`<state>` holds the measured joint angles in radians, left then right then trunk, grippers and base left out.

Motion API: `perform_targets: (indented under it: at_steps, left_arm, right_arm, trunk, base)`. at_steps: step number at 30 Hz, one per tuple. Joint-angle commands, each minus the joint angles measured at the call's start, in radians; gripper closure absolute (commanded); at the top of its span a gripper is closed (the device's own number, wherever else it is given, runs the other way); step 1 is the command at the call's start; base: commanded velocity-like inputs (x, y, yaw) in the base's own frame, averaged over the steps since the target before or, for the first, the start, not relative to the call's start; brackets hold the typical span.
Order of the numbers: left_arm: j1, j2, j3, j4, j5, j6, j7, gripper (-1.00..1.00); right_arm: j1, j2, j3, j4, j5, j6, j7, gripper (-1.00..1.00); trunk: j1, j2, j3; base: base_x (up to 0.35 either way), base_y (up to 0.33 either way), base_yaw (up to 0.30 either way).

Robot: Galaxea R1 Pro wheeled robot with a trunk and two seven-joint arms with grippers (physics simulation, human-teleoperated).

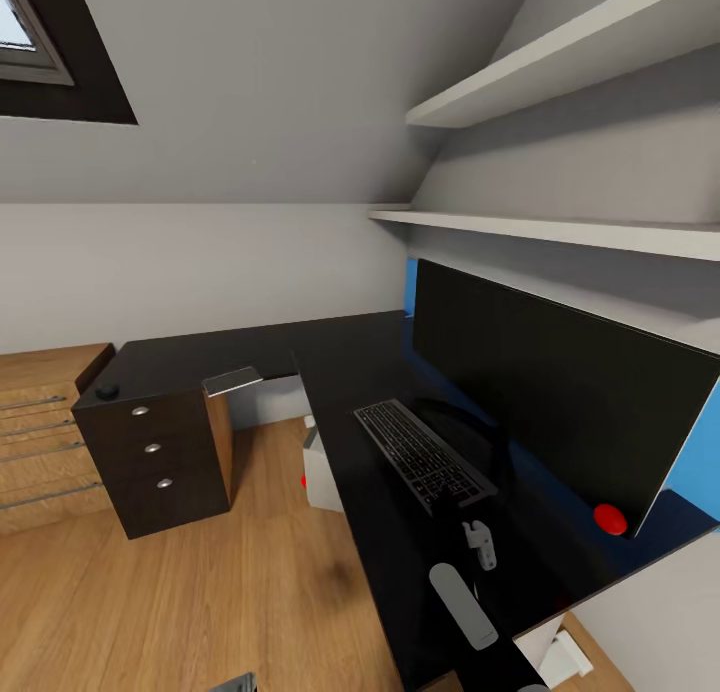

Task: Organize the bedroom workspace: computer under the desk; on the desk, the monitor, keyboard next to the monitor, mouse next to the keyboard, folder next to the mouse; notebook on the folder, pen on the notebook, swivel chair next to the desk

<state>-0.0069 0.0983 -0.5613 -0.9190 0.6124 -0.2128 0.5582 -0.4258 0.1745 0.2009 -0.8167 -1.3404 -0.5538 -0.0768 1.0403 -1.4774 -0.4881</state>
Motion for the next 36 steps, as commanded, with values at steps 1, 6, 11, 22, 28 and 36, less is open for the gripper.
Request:
perform_targets:
  at_steps: [1, 6, 11, 22, 28, 36]
  left_arm:
    - [-0.001, 0.001, -0.005, -0.001, 0.01, -0.007, 0.005, -1.0]
    - [-0.001, 0.001, -0.005, -0.001, 0.01, -0.007, 0.005, -1.0]
    - [-0.001, 0.001, -0.005, -0.001, 0.01, -0.007, 0.005, -1.0]
    - [-0.001, 0.001, -0.005, -0.001, 0.01, -0.007, 0.005, -1.0]
    - [-0.001, 0.001, -0.005, -0.001, 0.01, -0.006, 0.005, -1.0]
    - [-0.001, 0.001, -0.005, -0.001, 0.01, -0.006, 0.005, -1.0]
  right_arm:
    - [-0.001, 0.0, 0.002, -0.001, 0.0, -0.005, -0.006, -1.0]
    - [-0.001, 0.0, 0.002, -0.003, 0.0, -0.005, -0.006, -1.0]
    - [-0.001, 0.0, 0.002, -0.004, 0.0, -0.005, -0.006, -1.0]
    - [-0.001, 0.0, 0.002, -0.004, 0.001, -0.005, -0.006, -1.0]
    - [-0.001, 0.0, 0.002, -0.004, 0.001, -0.005, -0.006, -1.0]
    - [-0.001, 0.0, 0.002, -0.004, 0.001, -0.003, -0.006, -1.0]
  trunk:
    - [0.0, -0.001, -0.001]
    - [0.0, -0.001, -0.001]
    - [0.0, -0.001, -0.001]
    - [0.0, -0.001, -0.001]
    - [0.0, -0.001, -0.001]
    - [0.0, -0.001, -0.001]
  base:
    - [0.0, 0.0, 0.0]
    - [0.0, 0.0, 0.0]
    - [0.0, 0.0, 0.0]
    - [-0.066, -0.02, 0.0]
    - [-0.263, -0.087, 0.0]
    - [-0.298, -0.09, 0.0]
